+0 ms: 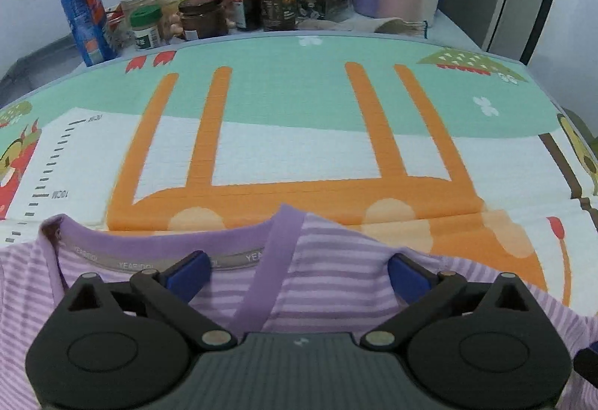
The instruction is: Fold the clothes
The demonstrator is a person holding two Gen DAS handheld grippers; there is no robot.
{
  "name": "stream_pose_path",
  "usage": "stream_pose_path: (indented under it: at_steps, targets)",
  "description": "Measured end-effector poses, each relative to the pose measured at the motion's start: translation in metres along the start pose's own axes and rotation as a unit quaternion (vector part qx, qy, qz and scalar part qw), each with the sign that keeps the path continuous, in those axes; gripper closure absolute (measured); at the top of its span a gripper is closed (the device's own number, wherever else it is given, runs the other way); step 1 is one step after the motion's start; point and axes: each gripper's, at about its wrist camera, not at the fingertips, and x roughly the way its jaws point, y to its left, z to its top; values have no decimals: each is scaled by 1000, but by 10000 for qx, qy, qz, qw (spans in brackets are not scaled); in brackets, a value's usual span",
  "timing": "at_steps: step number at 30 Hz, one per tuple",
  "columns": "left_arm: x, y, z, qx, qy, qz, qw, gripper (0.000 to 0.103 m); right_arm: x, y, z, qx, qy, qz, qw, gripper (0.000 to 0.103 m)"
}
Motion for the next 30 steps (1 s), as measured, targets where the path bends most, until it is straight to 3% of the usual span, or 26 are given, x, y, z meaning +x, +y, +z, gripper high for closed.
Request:
stream_pose_path:
  at_steps: [9, 24, 30]
  targets:
    - [1, 11, 4, -161, -56, 247, 9995, 0, -8, -5, -4, -201, -32, -387, 9990, 78]
    - [3, 25, 6, -504, -82, 468, 9976, 0, -25, -52, -6, 512, -169, -586, 9968, 78]
    - [4, 24, 7, -534, -80, 494, 9973, 0, -29, -64, -8, 624, -150, -864, 9942, 87]
